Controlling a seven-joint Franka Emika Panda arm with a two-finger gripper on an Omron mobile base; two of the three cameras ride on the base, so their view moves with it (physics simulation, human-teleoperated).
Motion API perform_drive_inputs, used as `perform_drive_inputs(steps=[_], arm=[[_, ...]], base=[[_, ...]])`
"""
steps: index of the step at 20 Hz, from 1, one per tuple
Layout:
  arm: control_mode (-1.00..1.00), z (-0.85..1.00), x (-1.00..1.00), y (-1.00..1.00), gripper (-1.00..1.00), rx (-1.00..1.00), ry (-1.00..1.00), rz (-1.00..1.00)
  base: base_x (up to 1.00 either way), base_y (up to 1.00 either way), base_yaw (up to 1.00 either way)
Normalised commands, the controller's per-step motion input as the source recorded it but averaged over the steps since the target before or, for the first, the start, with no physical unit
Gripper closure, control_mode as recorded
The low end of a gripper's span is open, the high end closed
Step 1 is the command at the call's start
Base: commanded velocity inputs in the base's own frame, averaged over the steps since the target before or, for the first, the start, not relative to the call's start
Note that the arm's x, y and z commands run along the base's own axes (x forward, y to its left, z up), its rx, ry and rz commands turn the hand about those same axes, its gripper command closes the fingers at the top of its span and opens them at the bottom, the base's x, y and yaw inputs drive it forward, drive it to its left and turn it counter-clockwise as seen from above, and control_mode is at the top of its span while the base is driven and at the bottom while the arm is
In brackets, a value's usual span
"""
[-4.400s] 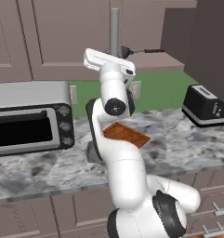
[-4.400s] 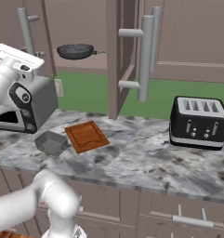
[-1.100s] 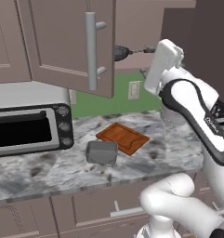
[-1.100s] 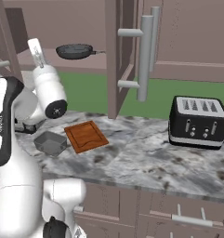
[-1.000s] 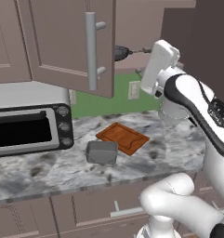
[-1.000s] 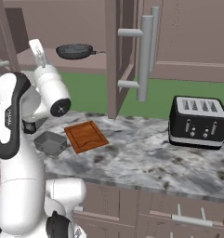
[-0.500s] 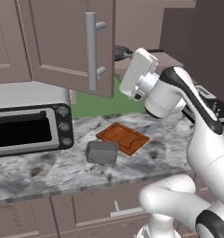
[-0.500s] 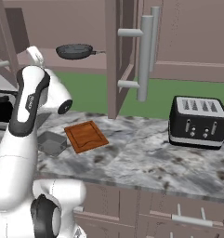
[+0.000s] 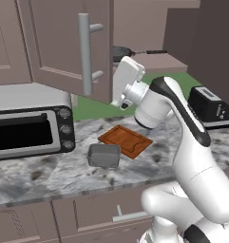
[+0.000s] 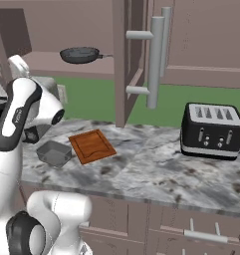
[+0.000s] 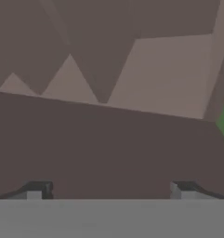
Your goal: Pick the pan from the cabinet and place it on the stove. Then turn on the stove burner for the pan.
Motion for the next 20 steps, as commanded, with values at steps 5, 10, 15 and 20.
perform_drive_inputs(steps=[5, 10, 15, 20], arm=[[-1.00, 0.00, -0.46, 0.58, -1.00, 0.00, -0.03, 0.16], [-1.00, 0.02, -0.49, 0.63, -1.00, 0.00, -0.06, 0.12], [-1.00, 0.04, -0.47, 0.59, -1.00, 0.00, -0.08, 0.06], [-1.00, 0.03, -0.29, 0.64, -1.00, 0.00, -0.05, 0.01]], base=[[0.00, 0.00, 0.00], [0.00, 0.00, 0.00], [0.00, 0.00, 0.00], [0.00, 0.00, 0.00]])
